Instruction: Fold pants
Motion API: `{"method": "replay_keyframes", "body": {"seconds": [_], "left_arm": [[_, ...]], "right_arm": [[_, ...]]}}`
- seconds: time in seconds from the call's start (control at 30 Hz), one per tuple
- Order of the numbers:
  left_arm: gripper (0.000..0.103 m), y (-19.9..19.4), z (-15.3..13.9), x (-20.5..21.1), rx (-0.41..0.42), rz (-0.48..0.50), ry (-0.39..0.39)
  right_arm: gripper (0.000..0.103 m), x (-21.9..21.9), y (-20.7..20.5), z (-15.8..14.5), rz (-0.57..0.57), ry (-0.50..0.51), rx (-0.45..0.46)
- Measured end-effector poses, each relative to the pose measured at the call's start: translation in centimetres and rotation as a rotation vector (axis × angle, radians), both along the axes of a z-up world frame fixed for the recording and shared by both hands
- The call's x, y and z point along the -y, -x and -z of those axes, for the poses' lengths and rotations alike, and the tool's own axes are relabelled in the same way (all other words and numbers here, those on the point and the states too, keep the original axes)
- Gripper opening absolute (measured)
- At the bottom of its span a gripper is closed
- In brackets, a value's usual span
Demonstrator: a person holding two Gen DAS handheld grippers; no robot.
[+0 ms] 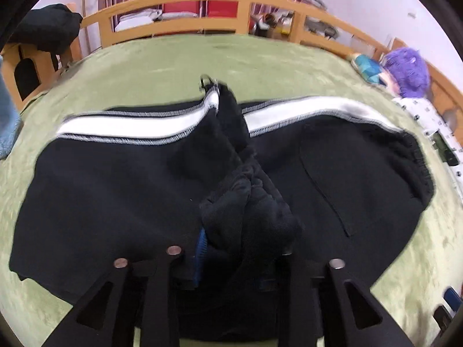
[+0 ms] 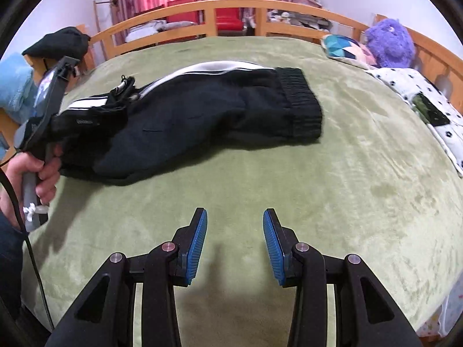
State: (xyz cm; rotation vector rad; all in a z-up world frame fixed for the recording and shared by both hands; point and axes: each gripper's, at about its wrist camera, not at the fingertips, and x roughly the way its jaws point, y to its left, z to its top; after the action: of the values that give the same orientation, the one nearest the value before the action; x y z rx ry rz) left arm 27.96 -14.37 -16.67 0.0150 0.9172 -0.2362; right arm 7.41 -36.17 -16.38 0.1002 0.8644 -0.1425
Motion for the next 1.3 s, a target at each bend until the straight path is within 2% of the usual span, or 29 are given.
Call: {"method": "replay_keyframes", "body": {"seconds": [0.07,0.13,0.2,0.23,0.27,0.4,0.53,0.6,0.7,0.8,0.83,0.9,0.93,0.97,1.03,1.1,1.17,1.2,1.3], "left_arm": [[0.051,0.8,-1.9,-2.5,-0.011,0.019,0.086],[0.057,2.1,-4.0,-5.6,0.014,0.030,0.145],[0.067,2.5,-5.2,-7.1,0.080,0.030,0.146],[0.073,3.4,-6.4,-9.0,0.124,0.000,0.135],[0.074,3.6,-6.9,-10.5,0.148,-0.019,0.128],[0.074,4.3,-7.5,-17.4,0.183,-0.142,0.072],[0.074,4.3,-5.7,-21.6,0.180,-0.229,0.021],[0.074,3.9,-4.5,-22.6,0.174,-0.270,0.009],[0.074,3.5,-2.9,-24.4,0.150,-0.295,0.043],[0.074,3.3,-1.5,-25.1,0.129,-0.268,0.049],[0.074,3.3,-1.3,-25.1,0.130,-0.263,0.052],[0.074,3.2,-0.7,-25.4,0.112,-0.248,0.110],[0.074,3.2,-0.5,-25.6,0.101,-0.241,0.145],[0.074,3.1,-0.4,-25.9,0.095,-0.235,0.182],[0.074,3.2,-0.4,-26.1,0.092,-0.238,0.219],[0.074,3.2,-0.4,-26.2,0.089,-0.232,0.241],[0.074,2.9,-0.1,-26.0,0.076,-0.216,0.281],[0.074,2.6,0.2,-25.8,0.065,-0.215,0.296],[0.074,1.6,1.3,-25.1,0.018,-0.226,0.314]], "right_arm": [[0.040,-1.0,-0.9,-0.2,-0.031,-0.008,0.016],[0.040,-2.2,-2.2,-0.6,-0.066,-0.015,0.034],[0.045,-3.5,-3.5,-0.9,-0.093,-0.025,0.052],[0.049,-4.2,-4.2,-1.0,-0.105,-0.036,0.059],[0.053,-4.9,-5.1,-1.2,-0.126,-0.057,0.070],[0.056,-9.3,-8.8,-1.6,-0.208,-0.102,0.108],[0.061,-13.2,-13.0,-0.6,-0.277,-0.144,0.119],[0.061,-14.2,-15.0,0.2,-0.266,-0.153,0.103],[0.061,-14.6,-18.3,1.3,-0.247,-0.249,0.082],[0.061,-15.4,-21.2,2.8,-0.238,-0.305,0.025],[0.059,-15.6,-21.9,3.4,-0.243,-0.322,0.003],[0.037,-16.4,-23.2,4.6,-0.239,-0.319,-0.047],[0.028,-16.8,-23.5,4.8,-0.240,-0.278,-0.052],[0.024,-17.0,-23.3,4.8,-0.250,-0.253,-0.043],[0.019,-16.4,-22.3,3.4,-0.249,-0.289,-0.002],[0.018,-15.2,-19.9,0.6,-0.269,-0.390,0.086],[0.018,-15.2,-18.0,-0.8,-0.257,-0.359,0.119],[0.018,-15.5,-17.7,-0.4,-0.257,-0.339,0.105],[0.023,-16.5,-18.8,4.0,-0.261,-0.260,-0.028]]}}
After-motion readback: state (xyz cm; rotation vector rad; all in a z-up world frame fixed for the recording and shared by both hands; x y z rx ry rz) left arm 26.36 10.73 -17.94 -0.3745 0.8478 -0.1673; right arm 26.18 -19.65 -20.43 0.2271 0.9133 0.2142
